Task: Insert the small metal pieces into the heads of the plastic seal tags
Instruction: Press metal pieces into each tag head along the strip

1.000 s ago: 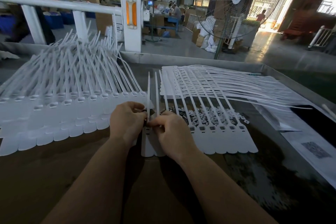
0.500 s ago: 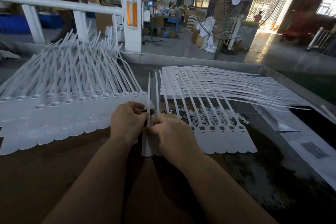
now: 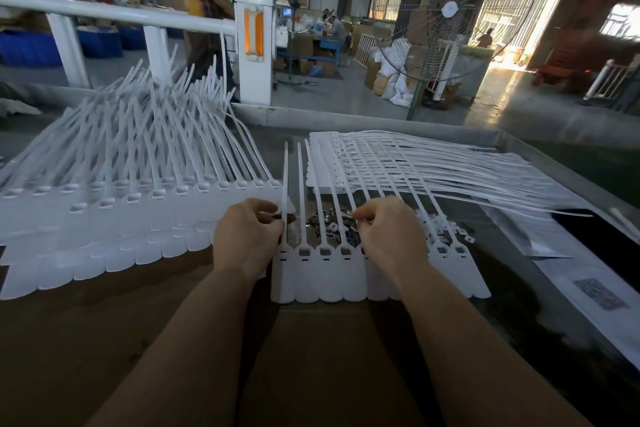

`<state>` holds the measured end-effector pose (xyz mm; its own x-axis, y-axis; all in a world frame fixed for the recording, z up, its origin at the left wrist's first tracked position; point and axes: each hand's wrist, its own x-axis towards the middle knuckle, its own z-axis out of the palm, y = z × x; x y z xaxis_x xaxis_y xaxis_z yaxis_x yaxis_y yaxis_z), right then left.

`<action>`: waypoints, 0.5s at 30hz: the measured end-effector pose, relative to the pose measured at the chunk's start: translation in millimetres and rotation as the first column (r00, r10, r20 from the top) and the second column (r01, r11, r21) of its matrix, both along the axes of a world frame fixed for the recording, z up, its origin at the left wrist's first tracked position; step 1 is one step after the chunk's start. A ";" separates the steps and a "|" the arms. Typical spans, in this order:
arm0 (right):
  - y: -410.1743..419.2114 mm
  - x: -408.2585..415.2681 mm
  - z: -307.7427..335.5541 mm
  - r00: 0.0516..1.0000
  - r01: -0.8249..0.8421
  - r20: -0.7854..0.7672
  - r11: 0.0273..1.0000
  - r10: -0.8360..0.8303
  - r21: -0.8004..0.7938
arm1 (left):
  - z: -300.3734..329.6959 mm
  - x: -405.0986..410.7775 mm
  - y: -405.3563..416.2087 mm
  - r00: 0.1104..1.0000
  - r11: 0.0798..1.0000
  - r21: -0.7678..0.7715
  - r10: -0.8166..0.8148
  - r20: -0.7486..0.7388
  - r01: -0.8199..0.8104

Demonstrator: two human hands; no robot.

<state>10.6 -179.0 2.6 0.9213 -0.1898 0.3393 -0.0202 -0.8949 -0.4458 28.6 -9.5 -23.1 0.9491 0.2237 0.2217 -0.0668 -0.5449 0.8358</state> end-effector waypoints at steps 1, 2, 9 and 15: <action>-0.8 2.6 0.6 0.999 -0.010 -0.034 1.000 0.010 -0.013 | -0.1 0.2 -0.2 1.000 1.000 0.006 0.000 0.004 0.000; -0.7 4.9 0.6 0.998 -0.022 -0.064 0.999 0.020 -0.029 | 0.0 0.3 -0.3 1.000 1.000 0.011 0.000 0.007 0.000; -0.5 10.5 -4.1 0.988 -0.061 -0.147 0.997 0.052 -0.055 | 0.4 1.5 -1.1 1.000 1.000 0.016 0.007 -0.005 -0.007; 0.2 6.0 -13.9 1.000 0.015 0.029 0.992 -0.011 -0.122 | -0.1 1.4 -1.2 1.000 1.000 0.013 0.002 -0.004 -0.002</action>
